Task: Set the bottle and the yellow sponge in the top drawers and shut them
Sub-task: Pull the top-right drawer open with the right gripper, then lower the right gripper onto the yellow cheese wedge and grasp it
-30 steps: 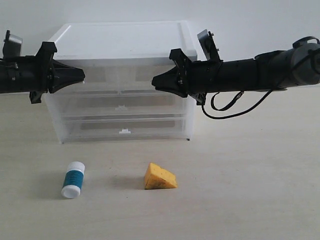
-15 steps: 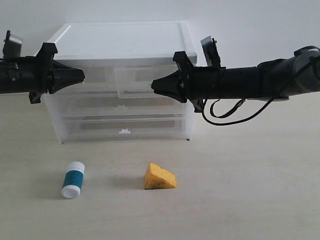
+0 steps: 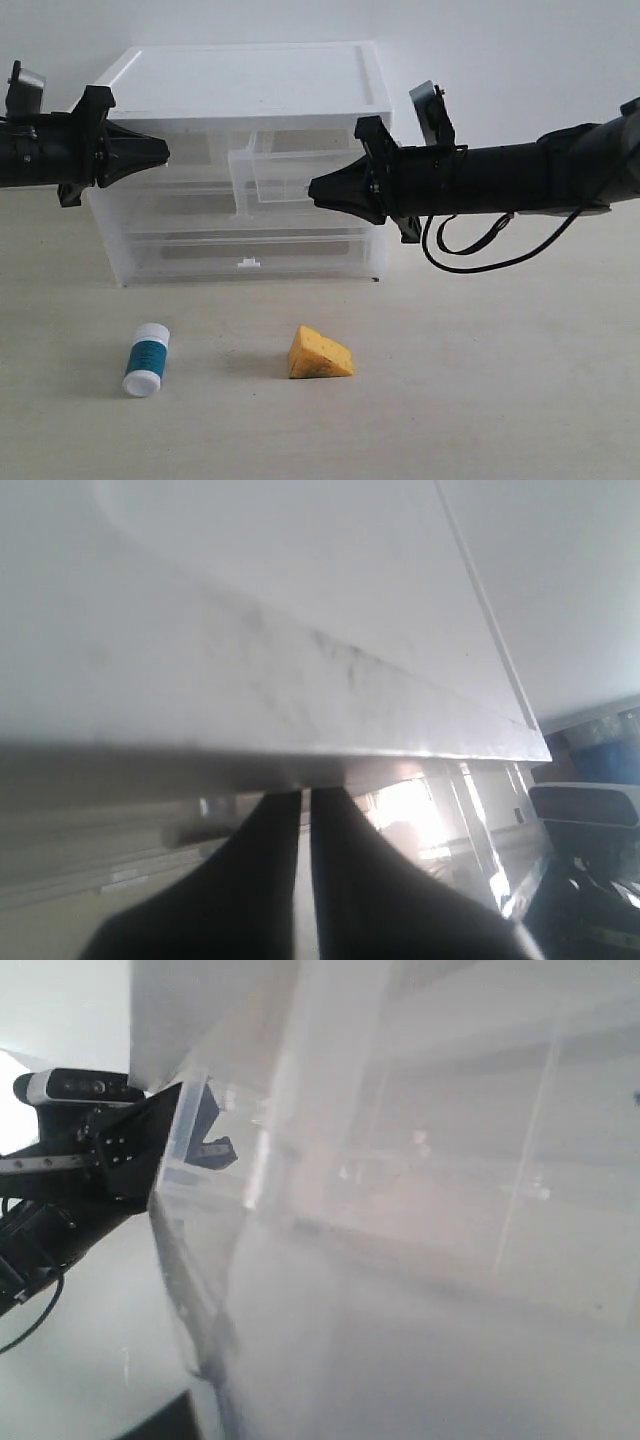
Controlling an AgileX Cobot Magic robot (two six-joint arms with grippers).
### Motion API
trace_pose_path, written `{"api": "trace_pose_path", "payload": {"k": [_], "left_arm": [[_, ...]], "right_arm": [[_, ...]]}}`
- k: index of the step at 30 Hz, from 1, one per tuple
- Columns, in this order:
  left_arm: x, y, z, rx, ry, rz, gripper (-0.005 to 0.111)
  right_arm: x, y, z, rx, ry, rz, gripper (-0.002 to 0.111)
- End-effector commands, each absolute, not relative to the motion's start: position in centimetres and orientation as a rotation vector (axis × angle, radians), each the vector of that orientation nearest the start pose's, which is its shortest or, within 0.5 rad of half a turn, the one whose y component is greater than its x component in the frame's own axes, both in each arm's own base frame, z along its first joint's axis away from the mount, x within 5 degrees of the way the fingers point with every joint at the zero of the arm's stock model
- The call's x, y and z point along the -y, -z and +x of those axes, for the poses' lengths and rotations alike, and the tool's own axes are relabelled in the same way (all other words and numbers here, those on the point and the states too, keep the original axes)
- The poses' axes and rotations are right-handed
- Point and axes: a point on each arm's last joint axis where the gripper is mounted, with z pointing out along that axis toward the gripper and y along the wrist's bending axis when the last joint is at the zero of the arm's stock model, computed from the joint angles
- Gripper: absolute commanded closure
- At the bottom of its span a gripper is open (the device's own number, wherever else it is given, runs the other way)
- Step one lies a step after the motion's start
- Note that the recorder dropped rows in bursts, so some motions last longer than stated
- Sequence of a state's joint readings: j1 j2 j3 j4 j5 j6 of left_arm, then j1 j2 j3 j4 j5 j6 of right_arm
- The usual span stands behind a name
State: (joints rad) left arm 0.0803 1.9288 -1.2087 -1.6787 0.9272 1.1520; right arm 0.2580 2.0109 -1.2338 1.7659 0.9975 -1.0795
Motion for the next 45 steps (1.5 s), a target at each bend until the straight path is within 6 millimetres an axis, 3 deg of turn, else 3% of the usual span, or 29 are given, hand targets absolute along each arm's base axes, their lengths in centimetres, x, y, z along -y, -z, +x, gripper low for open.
{"api": "trace_pose_path", "payload": {"k": [1,5,16,21,26,36,38,43,45], "left_arm": [[3.5,-22.0,40.9,-2.052,1.222,-0.148,0.103],[3.5,-22.0,40.9,-2.051,1.224,-0.146,0.103],[3.6,-22.0,40.8,-2.055,1.231,-0.132,0.103],[3.6,-22.0,40.8,-2.056,1.235,-0.123,0.103],[3.6,-22.0,40.7,-2.059,1.234,-0.120,0.103],[3.6,-21.9,40.8,-2.060,1.222,-0.121,0.103],[3.6,-21.9,40.8,-2.060,1.221,-0.117,0.103],[3.7,-21.8,40.7,-2.071,1.213,-0.103,0.103],[3.7,-21.8,40.7,-2.072,1.212,-0.102,0.103]], "right_arm": [[-17.6,-21.2,35.6,-2.133,-1.662,-0.216,0.108],[-17.5,-21.0,34.5,-2.149,-1.661,-0.220,0.108],[-19.5,-21.7,32.0,-2.163,-1.654,-0.310,0.108],[-19.2,-21.9,31.3,-2.168,-1.634,-0.307,0.108],[-18.8,-20.4,30.1,-2.209,-1.608,-0.316,0.108],[-18.5,-19.7,30.1,-2.227,-1.542,-0.318,0.107],[-18.5,-19.4,29.8,-2.253,-1.512,-0.393,0.099],[-18.2,-18.6,29.1,-2.311,-1.414,-0.604,0.049],[-17.9,-17.9,28.7,-2.305,-1.301,-0.803,0.051]]}}
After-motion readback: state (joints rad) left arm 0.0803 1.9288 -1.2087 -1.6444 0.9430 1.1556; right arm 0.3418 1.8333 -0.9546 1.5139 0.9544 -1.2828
